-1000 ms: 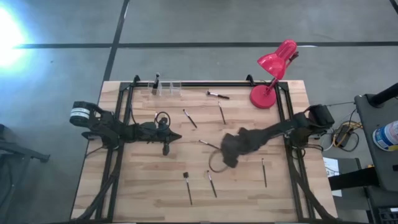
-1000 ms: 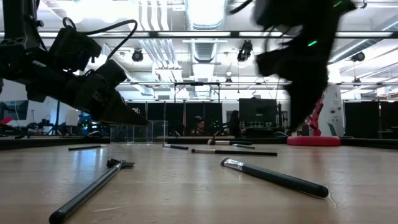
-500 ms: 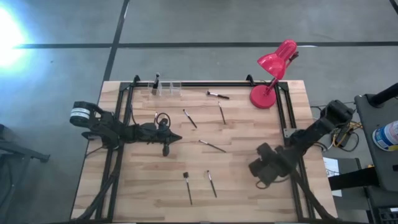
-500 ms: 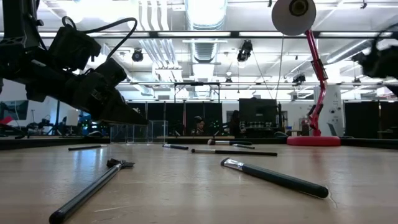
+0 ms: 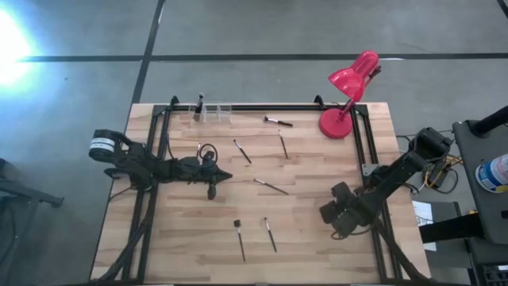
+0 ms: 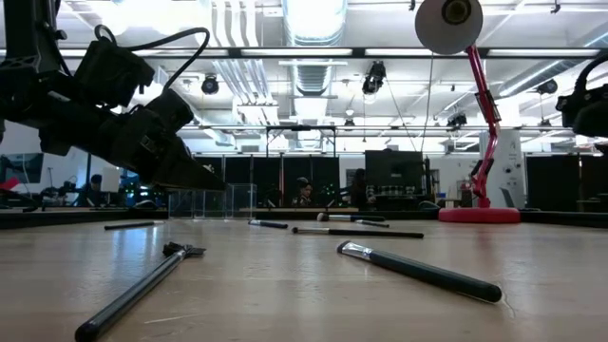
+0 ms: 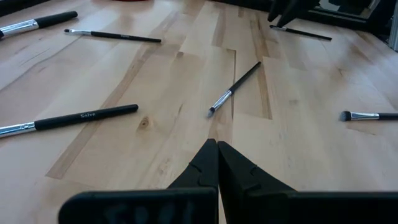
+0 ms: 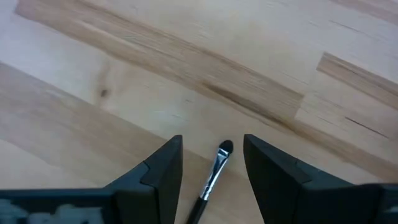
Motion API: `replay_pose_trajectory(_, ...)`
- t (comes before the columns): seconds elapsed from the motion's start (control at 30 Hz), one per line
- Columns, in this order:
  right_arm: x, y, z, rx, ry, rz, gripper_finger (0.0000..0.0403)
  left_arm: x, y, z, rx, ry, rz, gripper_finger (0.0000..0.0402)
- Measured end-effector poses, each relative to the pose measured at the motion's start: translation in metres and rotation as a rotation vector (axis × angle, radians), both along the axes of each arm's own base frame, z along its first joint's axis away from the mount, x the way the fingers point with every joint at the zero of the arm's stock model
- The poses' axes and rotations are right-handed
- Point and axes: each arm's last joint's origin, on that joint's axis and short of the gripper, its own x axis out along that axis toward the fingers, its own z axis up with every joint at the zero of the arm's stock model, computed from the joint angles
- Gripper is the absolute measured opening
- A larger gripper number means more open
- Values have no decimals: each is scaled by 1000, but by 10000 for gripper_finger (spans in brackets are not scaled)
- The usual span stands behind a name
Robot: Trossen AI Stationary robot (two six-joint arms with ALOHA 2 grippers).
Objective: Put items in baskets/containers
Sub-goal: Put the black eyeshadow brush into the transparent organizer
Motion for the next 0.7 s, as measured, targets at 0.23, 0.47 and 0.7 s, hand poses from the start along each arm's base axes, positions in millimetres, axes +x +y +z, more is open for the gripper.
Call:
replay_pose_trajectory(0.23,-1,-1,-12,51,-58,-3,149,0,0,0,-5,0,2,0)
replay_pose_trajectory(0.47,-2,-2,-14,45,-55,5,108,0,0,0,-8,1,3,0)
replay_pose_trajectory(0.7,1,1,-12,49,-57,49,51,0,0,0,-22,0,7,0)
